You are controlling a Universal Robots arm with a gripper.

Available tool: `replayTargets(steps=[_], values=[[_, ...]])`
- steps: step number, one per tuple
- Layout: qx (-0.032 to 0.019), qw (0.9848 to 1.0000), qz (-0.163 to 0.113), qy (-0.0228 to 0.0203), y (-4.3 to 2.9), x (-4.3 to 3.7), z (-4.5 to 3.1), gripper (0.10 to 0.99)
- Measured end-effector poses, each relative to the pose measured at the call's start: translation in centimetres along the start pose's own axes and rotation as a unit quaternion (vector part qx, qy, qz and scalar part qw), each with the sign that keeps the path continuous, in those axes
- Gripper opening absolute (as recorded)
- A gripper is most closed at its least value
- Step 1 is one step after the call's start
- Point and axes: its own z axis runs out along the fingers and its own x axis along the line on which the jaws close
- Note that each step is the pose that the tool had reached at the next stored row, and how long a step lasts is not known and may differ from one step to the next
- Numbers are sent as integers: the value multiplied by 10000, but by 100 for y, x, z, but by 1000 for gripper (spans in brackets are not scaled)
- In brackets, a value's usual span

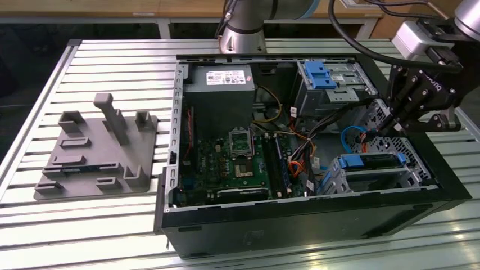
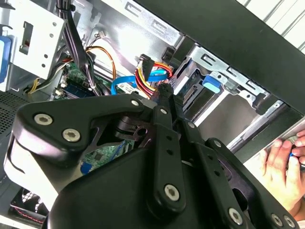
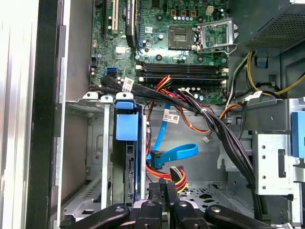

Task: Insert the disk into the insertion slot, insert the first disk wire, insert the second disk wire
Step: 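Insert the first disk wire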

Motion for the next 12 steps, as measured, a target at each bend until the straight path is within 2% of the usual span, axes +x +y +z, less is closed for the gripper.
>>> replayTargets(steps=[6, 12], values=[[0, 10000, -4, 0, -6, 27, 1, 161], [0, 10000, -5, 0, -7, 105, 11, 161]])
